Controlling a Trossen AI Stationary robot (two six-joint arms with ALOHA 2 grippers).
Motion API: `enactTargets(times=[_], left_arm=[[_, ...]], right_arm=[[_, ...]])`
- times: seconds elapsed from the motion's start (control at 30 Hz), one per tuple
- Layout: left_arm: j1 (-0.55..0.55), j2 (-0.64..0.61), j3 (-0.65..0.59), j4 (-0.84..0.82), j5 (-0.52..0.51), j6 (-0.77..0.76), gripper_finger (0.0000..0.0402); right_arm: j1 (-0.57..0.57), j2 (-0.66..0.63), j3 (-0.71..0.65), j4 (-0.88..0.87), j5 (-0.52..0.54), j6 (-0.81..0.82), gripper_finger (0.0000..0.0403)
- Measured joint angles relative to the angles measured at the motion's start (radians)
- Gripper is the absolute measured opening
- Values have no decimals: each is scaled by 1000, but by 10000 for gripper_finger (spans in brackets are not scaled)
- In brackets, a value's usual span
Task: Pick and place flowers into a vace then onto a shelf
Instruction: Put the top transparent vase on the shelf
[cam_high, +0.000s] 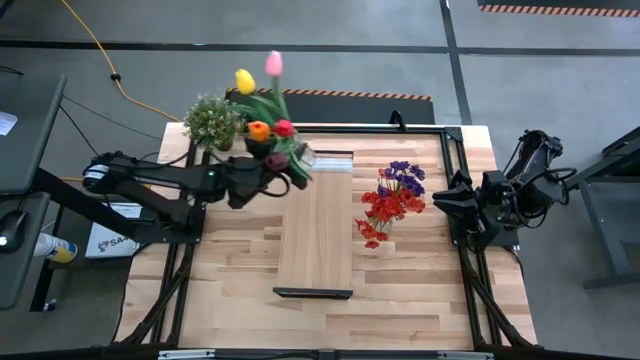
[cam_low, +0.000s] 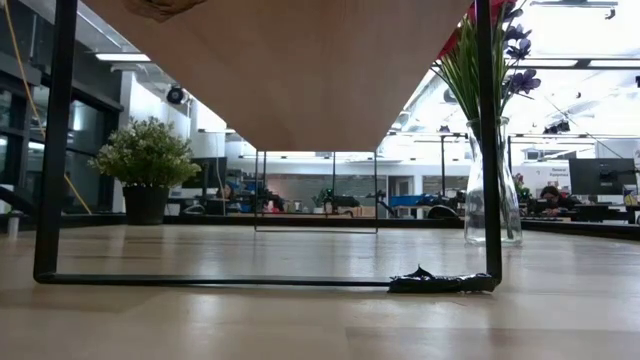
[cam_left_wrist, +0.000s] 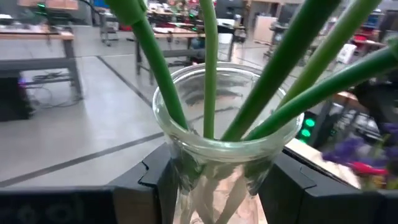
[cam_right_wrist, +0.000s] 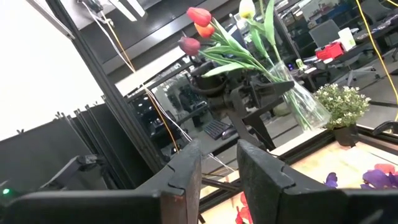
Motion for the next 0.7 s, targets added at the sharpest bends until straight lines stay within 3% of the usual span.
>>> enactTargets(times=[0.27, 0.7], left_arm=[[0, 106, 50, -17, 92, -80, 203], [0, 179, 50, -56, 87, -121, 203]], right_arm=[[0, 0, 0, 2, -7, 3, 94], [0, 0, 0, 2, -7, -1, 94]])
